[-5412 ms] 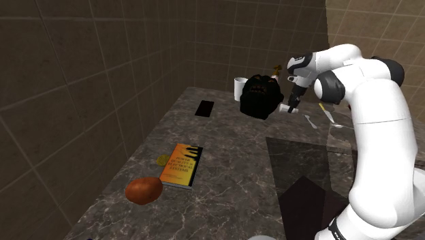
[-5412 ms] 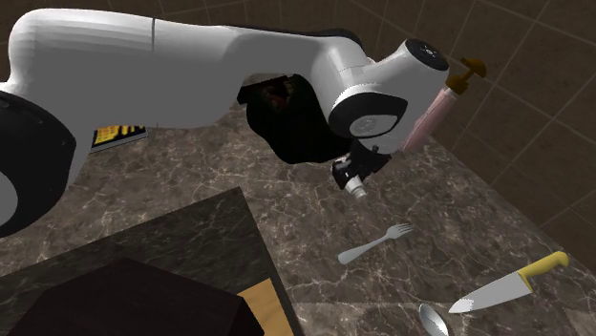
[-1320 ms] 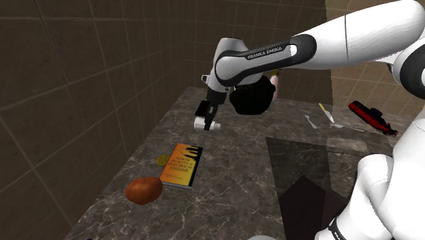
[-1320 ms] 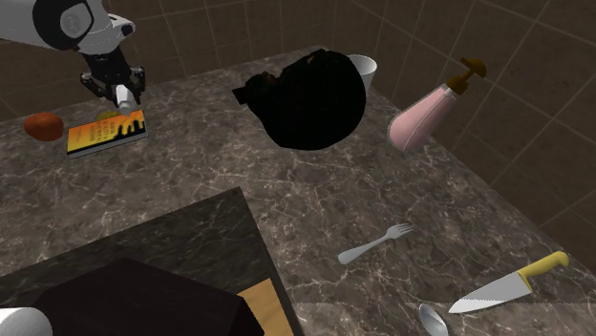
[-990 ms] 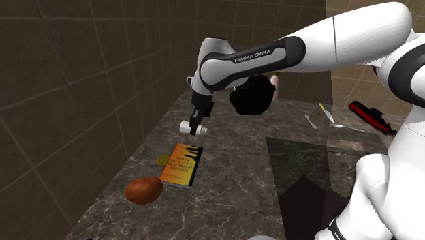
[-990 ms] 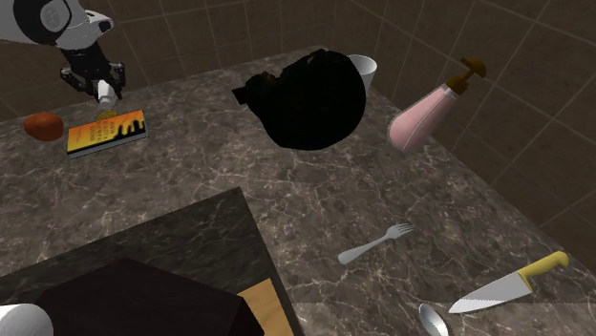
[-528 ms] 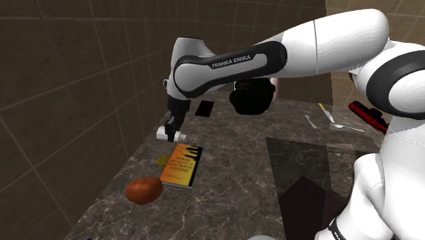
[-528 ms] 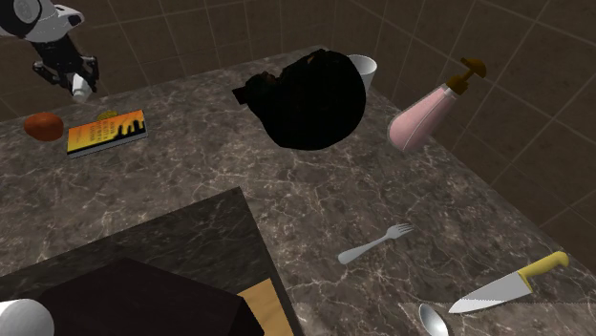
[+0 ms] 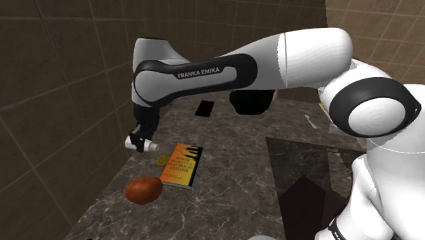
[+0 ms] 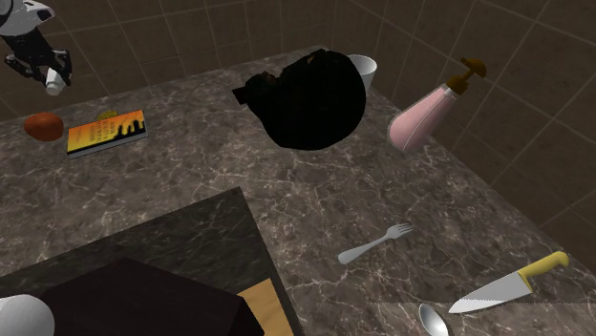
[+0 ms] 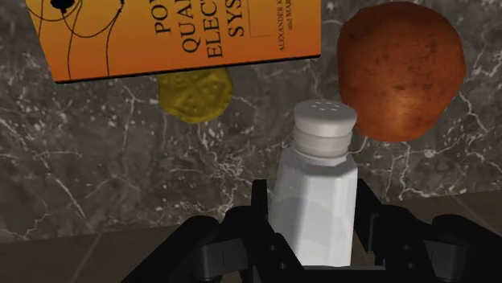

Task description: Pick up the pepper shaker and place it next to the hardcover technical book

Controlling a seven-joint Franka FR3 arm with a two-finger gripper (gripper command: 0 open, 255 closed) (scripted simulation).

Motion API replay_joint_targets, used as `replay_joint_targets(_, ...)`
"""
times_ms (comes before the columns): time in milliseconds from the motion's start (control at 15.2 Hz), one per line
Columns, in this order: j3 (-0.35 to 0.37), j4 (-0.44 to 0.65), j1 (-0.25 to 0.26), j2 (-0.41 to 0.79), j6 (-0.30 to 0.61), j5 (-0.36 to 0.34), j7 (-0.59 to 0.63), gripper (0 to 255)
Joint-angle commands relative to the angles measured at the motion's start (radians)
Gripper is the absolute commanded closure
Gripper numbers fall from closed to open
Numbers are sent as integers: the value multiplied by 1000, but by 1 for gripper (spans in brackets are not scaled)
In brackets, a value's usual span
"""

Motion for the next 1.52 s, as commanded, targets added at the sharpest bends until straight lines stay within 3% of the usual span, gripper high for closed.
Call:
replay_joint_targets(0,8,102,18,62,-36,-4,38,255)
replay_joint_targets(66,15,210,30,129,-74,-6,69,255)
replay_joint_targets(1452,26,27,34,192,170,16,34,255)
